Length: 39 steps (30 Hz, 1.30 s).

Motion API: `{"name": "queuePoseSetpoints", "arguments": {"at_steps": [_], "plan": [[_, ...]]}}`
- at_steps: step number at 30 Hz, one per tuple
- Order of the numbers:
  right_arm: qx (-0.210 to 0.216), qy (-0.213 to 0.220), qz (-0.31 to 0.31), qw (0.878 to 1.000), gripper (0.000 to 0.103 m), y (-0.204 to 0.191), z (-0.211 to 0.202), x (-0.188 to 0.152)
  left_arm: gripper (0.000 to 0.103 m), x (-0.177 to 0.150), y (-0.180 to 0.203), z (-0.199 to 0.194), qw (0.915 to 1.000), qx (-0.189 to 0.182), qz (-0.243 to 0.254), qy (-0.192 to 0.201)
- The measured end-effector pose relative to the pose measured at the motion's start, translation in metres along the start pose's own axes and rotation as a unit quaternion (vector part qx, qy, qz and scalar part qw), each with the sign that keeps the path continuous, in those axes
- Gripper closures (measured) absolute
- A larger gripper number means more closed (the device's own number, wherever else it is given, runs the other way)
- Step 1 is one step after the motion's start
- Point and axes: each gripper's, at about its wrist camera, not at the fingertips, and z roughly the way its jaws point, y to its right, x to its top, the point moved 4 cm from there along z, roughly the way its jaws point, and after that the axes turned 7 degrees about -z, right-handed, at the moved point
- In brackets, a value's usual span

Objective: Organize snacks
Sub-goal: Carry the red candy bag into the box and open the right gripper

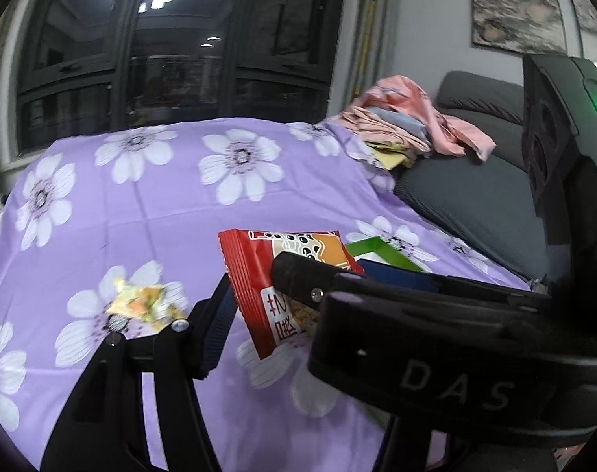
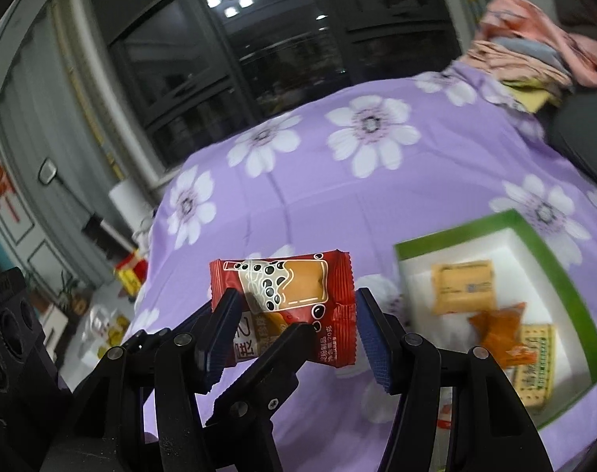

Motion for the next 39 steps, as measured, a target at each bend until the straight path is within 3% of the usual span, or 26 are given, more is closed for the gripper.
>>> {"name": "queuePoseSetpoints", "arguments": {"at_steps": [9, 16, 19, 25, 28, 33, 39], "plan": [[-0.044, 0.000, 0.067, 0.997, 0.041, 0.074, -0.020, -0.004, 0.046, -0.004, 0.060, 0.042, 0.9968, -0.058, 0.041, -0.037], [-0.074, -0.031, 0.143, 0.986, 0.041, 0.129, -0.017, -0.019, 0.047, -0.021, 0.091, 0.085, 0.9881, -0.098, 0.037, -0.112], [-0.074, -0.048, 0.185, 0.979, 0.041, 0.151, -0.013, -0.027, 0.047, -0.028, 0.094, 0.102, 0.9840, -0.106, 0.026, -0.141], [-0.106, -0.080, 0.211, 0.968, 0.041, 0.173, -0.004, -0.039, 0.051, -0.046, 0.097, 0.129, 0.9715, -0.123, -0.008, -0.203], [-0.125, -0.091, 0.219, 0.963, 0.041, 0.179, 0.000, -0.044, 0.056, -0.053, 0.096, 0.137, 0.9656, -0.131, -0.027, -0.223], [-0.133, -0.096, 0.227, 0.960, 0.041, 0.184, 0.002, -0.047, 0.055, -0.059, 0.091, 0.143, 0.9572, -0.136, -0.069, -0.246], [-0.155, -0.064, 0.226, 0.960, 0.042, 0.184, -0.009, -0.040, 0.043, -0.047, 0.075, 0.128, 0.9635, -0.121, -0.082, -0.224]]}}
